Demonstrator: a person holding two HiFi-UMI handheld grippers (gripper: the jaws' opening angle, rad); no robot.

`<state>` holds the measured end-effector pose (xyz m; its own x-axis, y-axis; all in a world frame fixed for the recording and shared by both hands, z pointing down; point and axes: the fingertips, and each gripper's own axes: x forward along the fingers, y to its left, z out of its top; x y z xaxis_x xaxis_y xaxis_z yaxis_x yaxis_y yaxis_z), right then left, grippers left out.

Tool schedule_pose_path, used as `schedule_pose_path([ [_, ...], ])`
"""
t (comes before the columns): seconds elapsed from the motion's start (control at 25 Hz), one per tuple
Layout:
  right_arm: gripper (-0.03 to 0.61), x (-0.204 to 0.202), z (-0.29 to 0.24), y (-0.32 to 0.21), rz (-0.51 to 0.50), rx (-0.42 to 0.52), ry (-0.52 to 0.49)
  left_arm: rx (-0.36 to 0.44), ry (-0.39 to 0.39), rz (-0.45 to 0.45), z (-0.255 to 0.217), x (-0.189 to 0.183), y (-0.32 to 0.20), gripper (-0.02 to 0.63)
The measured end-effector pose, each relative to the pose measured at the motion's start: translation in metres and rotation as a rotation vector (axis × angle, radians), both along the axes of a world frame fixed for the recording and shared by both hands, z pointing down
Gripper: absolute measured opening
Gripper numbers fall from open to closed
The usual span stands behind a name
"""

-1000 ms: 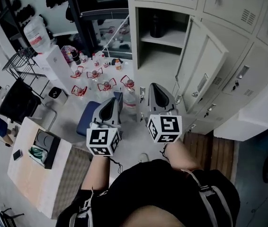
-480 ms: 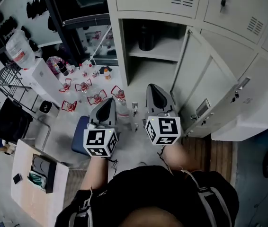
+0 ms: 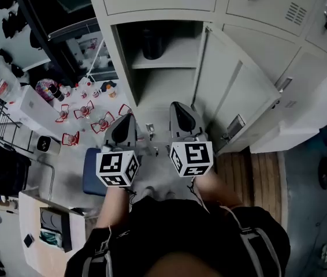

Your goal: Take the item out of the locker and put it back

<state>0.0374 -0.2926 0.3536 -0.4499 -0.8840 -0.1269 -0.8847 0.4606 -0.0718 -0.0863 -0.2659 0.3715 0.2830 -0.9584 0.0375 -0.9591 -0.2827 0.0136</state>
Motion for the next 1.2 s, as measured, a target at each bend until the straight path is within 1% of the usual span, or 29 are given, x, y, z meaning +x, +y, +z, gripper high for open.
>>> schedule_pose_path([
  [0.2,0.017,0.014,-0.001,-0.007,0.094,0.001,-0.012,0.005,-0.009,0.103,-0.001,0.013,-0.018,0.012],
  [0.48,0.017,0.006,-0.007,-0.017,0.178,0.007,-0.019,0.033,-0.003,0.199,-0.011,0.003,-0.039,0.012],
  [0.72,0.017,-0.008,-0.011,-0.026,0.206,0.01,-0.008,0.048,0.008,0.236,-0.016,-0.011,-0.053,0.012],
  [0.8,0.017,-0.015,-0.011,-0.029,0.191,0.014,-0.006,0.048,0.01,0.242,-0.015,-0.015,-0.057,0.012],
  [0.88,0.017,-0.025,-0.012,-0.032,0.146,0.016,-0.013,0.047,0.012,0.244,-0.014,-0.019,-0.061,0.012],
  [0.96,0.161,-0.036,-0.014,-0.038,0.087,0.01,-0.017,0.049,0.017,0.242,-0.014,-0.023,-0.064,0.012],
  [1.08,0.24,-0.047,-0.017,-0.051,0.064,0.003,0.008,0.054,0.023,0.23,-0.015,-0.031,-0.067,0.012],
  [1.2,0.273,-0.054,-0.026,-0.068,0.062,0.005,0.039,0.059,0.027,0.213,-0.017,-0.04,-0.068,0.012],
])
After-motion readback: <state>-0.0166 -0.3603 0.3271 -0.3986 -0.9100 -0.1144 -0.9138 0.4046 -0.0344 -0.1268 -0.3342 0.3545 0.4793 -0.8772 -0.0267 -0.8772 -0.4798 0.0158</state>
